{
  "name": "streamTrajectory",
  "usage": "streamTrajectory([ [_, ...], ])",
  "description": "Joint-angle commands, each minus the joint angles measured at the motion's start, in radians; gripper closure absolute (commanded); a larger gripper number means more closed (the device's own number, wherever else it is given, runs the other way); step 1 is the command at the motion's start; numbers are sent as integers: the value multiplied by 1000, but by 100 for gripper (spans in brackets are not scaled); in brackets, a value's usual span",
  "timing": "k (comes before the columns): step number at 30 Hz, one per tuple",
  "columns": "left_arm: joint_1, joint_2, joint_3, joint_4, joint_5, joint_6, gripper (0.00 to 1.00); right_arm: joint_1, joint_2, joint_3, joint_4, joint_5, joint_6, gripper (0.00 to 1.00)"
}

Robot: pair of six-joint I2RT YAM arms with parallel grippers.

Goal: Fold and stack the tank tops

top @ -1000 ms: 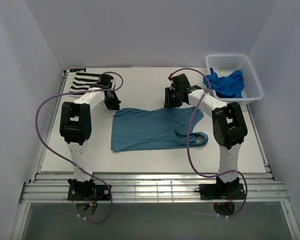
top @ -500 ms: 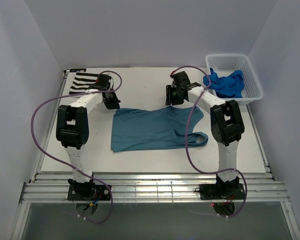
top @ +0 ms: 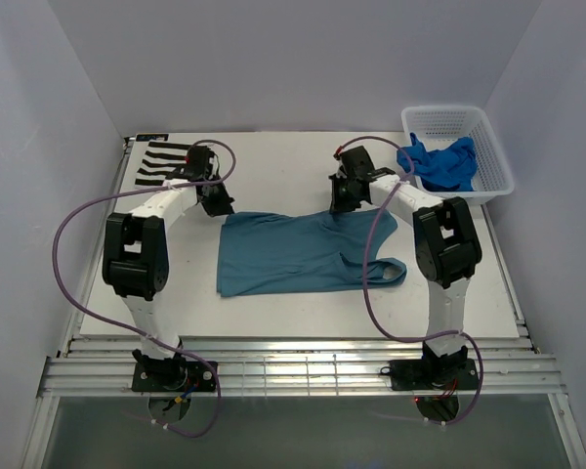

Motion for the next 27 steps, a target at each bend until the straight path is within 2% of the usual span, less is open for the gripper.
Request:
streamTrajectory([
  [1, -6, -129, -76, 10, 16, -27, 100, 0, -146, -93, 66, -20, -18, 92],
  [6, -6, -249, -220, 27, 20, -102, 100, 3, -327, -360, 178, -130, -46, 92],
  [13, -9, -404, -418, 33, 16, -155, 100, 1, -524, -628, 260, -193, -29, 92],
  [22, -10, -494, -619, 4, 8, -187, 100, 1, -657, -880, 366, -208, 43, 89],
  [24, -10, -491, -625, -17, -4, -198, 100, 3, -688, -936, 366, -195, 60, 88],
  [26, -12, -491, -633, -42, -35, -210, 100, 1, -715, -959, 366, -181, 69, 82],
  [27, -10, -490, -631, -55, -44, -213, 100, 1, -725, -971, 366, -175, 69, 82],
])
